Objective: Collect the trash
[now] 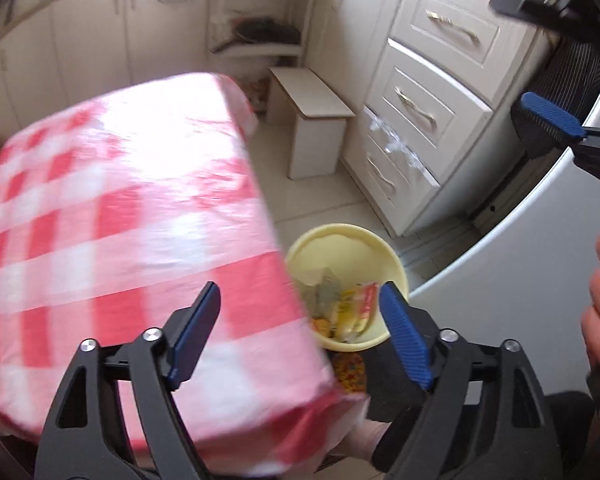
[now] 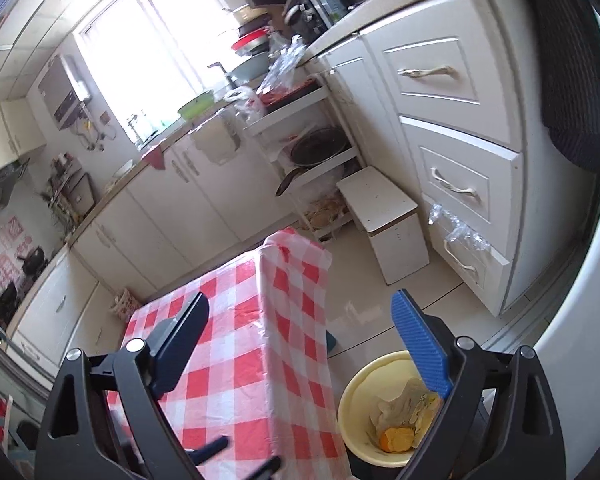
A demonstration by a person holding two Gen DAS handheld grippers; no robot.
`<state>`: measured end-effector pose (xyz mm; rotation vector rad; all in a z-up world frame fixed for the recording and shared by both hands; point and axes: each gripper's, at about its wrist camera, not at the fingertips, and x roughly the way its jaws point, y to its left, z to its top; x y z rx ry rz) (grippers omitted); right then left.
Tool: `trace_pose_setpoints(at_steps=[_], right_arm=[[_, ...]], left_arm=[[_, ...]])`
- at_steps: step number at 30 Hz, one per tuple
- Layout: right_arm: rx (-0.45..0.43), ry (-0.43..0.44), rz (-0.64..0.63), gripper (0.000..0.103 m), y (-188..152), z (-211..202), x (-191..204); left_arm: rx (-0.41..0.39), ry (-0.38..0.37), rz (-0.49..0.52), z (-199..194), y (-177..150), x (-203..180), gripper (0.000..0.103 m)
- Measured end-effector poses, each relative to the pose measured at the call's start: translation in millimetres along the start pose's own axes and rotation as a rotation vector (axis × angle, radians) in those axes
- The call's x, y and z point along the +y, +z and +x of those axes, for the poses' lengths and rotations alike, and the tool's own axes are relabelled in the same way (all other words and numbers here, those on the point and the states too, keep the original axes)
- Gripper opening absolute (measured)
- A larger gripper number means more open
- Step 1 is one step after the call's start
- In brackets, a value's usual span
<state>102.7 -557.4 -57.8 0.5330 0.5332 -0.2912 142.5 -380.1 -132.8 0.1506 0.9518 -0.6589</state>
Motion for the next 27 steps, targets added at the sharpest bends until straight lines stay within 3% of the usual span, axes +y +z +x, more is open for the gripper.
trace_pose_setpoints(at_steps=[6, 13, 20, 27], right_arm=[[-0.071, 0.024, -0.193, 0.096, -36, -32, 73], [-0.087, 0.064, -0.377, 0.096, -122, -58, 137], [-0.168, 0.106, -0.440, 0.096, -152, -108, 170], [-0.140, 0.128, -0.471, 0.096, -162, -152, 194]], left_arm=[[-0.113, 0.164, -0.054, -94, -24, 65, 0.091], [-0.191, 0.307, -0.167, -182, -73, 137, 0.094], [-0.241, 0.360, -0.182, -239, -115, 165, 0.095], [-0.301, 0.387, -0.156, -279, -135, 160, 0.095]])
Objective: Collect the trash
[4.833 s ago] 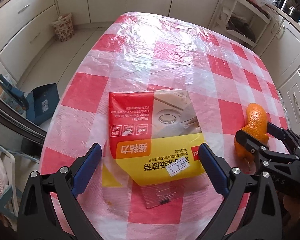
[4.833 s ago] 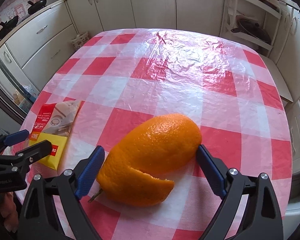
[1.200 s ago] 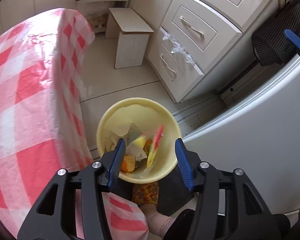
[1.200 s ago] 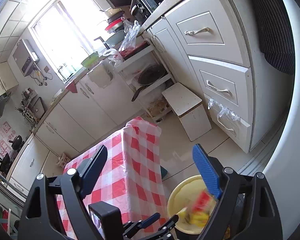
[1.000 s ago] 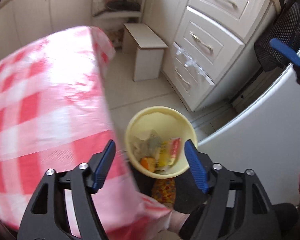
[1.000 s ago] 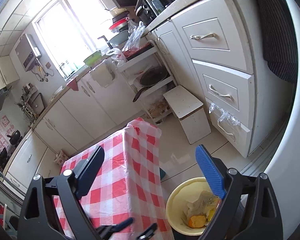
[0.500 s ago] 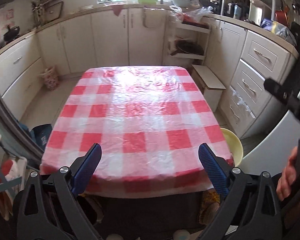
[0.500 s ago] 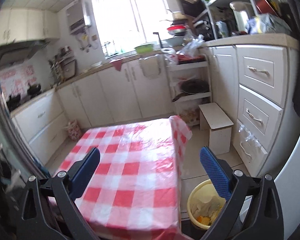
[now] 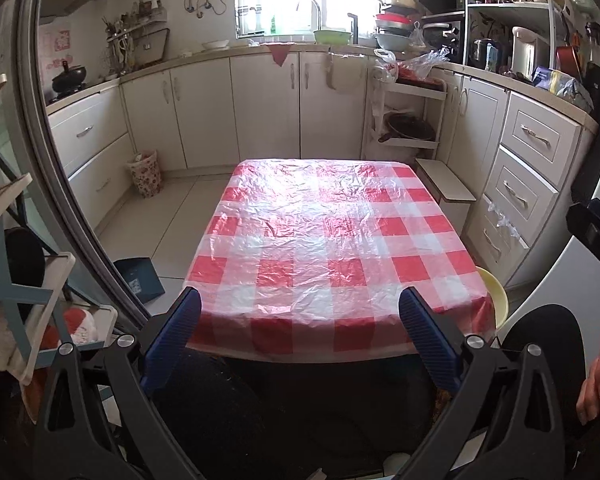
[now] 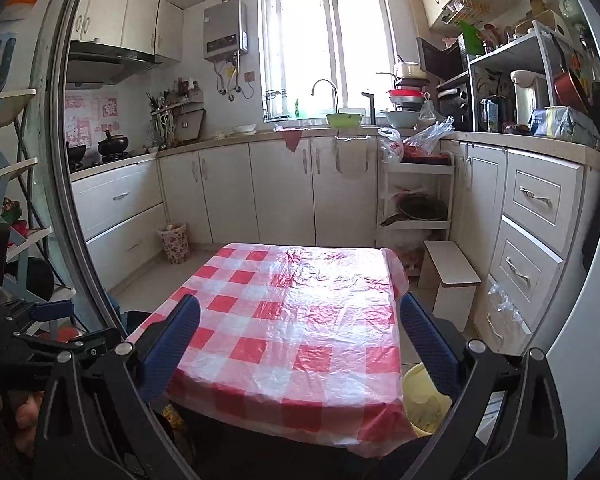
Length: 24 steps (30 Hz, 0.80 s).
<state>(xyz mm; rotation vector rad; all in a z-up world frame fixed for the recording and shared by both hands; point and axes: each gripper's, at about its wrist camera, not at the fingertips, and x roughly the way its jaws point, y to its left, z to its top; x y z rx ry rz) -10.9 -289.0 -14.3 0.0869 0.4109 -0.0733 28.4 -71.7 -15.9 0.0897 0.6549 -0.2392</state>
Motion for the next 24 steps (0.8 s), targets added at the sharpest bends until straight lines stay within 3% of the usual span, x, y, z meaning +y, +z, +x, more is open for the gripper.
trace_pose_setpoints(at_steps=[13, 24], right_arm=[[0.020, -0.103, 0.036, 0.096, -23, -33, 10], [-0.047, -0.116, 0.045, 0.096, -24, -53, 17]], left_arm=[[-0.037, 0.003, 0.025, -32, -6, -7, 0.095], [-0.058, -0.023, 0.072, -51, -9, -23, 0.095]])
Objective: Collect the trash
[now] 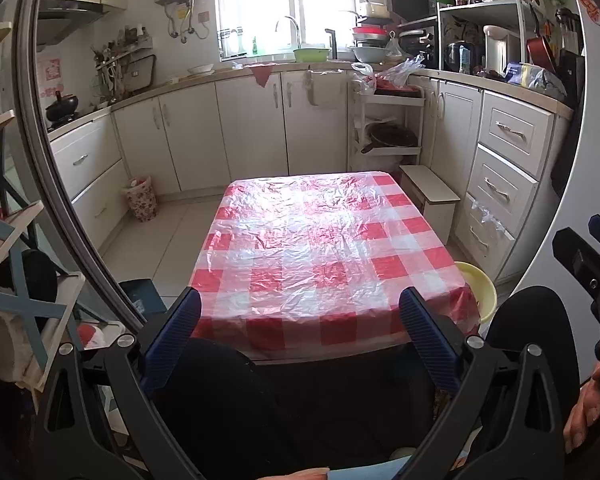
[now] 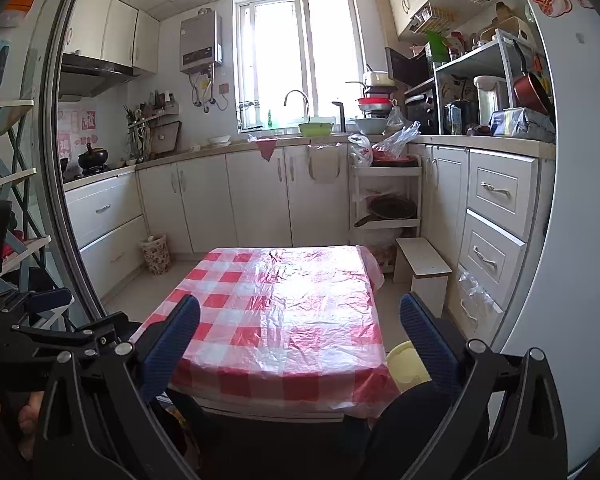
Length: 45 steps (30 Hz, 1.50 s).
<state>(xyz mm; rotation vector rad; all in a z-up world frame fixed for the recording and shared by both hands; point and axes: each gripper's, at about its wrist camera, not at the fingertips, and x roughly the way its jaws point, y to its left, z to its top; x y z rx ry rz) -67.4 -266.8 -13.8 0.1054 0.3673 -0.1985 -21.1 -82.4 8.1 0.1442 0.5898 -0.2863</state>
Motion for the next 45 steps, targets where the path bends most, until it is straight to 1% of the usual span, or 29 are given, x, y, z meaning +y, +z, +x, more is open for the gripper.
trace_pose_setpoints(at_steps=[6, 10, 16, 23, 45], right_arm=[[0.002, 0.007, -0.007, 0.096, -2, -1, 4], [-0.022, 0.006, -0.028, 0.096, -2, -6, 9], [-0.050, 0.005, -0.020, 0.096, -1, -12, 6], [-0.031, 0.005, -0.024, 0.096, -6, -8, 9], [-0.025, 0.004, -0.024, 0.096, -8, -9, 9]], left_arm=[[-0.010, 0.002, -0.011, -5, 0, 0, 0.095], [-0.015, 0.004, -0.014, -7, 1, 0, 0.095], [-0.025, 0.006, -0.023, -10, 2, 2, 0.095], [-0.027, 0.006, -0.035, -10, 2, 4, 0.095], [-0.029, 0.024, -0.029, -10, 1, 5, 0.095]])
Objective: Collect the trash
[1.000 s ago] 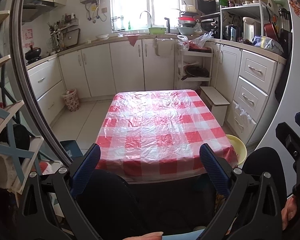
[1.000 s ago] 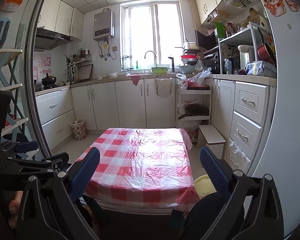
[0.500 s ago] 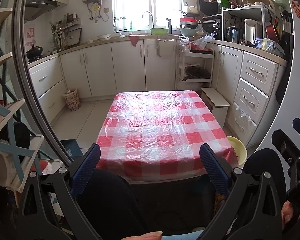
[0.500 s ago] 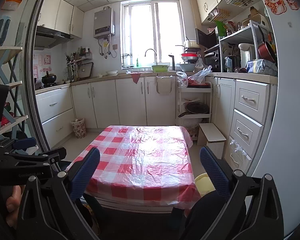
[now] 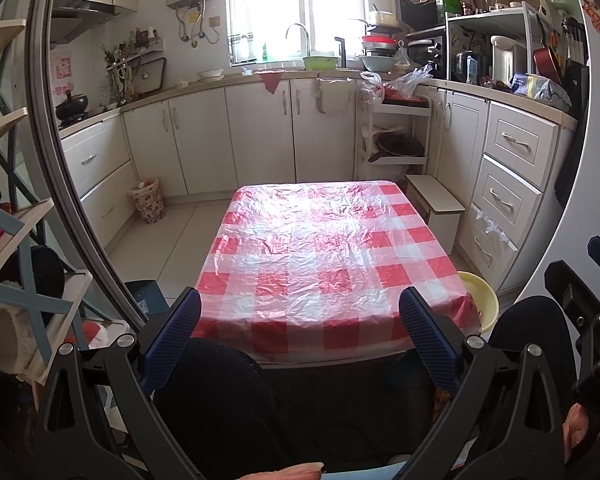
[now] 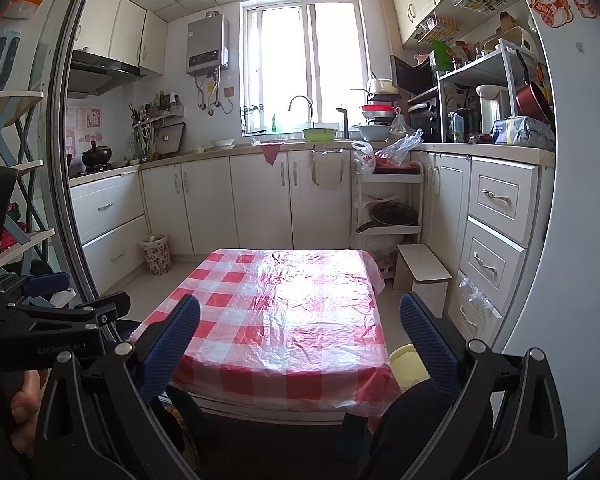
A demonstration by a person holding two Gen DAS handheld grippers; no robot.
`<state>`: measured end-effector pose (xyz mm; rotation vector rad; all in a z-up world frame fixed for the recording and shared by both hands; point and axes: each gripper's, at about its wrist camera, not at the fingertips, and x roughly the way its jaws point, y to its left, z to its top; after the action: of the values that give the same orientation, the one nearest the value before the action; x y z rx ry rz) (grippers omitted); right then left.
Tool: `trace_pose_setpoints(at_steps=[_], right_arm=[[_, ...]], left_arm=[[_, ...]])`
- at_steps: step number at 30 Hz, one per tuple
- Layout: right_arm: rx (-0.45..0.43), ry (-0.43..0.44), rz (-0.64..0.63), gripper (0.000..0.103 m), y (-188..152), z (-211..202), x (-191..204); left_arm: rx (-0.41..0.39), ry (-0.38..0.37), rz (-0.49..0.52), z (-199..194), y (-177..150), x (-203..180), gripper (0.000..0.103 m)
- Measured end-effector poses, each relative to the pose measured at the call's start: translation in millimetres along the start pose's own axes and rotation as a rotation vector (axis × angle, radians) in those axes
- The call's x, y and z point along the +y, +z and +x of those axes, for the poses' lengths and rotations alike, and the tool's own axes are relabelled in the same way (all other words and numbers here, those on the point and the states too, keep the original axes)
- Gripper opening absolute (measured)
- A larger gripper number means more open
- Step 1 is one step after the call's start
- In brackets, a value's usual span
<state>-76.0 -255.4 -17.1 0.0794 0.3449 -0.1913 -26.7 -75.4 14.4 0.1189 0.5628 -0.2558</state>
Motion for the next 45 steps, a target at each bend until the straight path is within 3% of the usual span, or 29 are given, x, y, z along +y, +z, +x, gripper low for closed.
trace_pose_setpoints(at_steps=[45], right_arm=[[-0.003, -0.011, 0.003, 0.096, 0.4, -0.3, -5.4]], left_arm=[[0.006, 0.001, -0.008, 4.4, -0.3, -4.9, 0.095]])
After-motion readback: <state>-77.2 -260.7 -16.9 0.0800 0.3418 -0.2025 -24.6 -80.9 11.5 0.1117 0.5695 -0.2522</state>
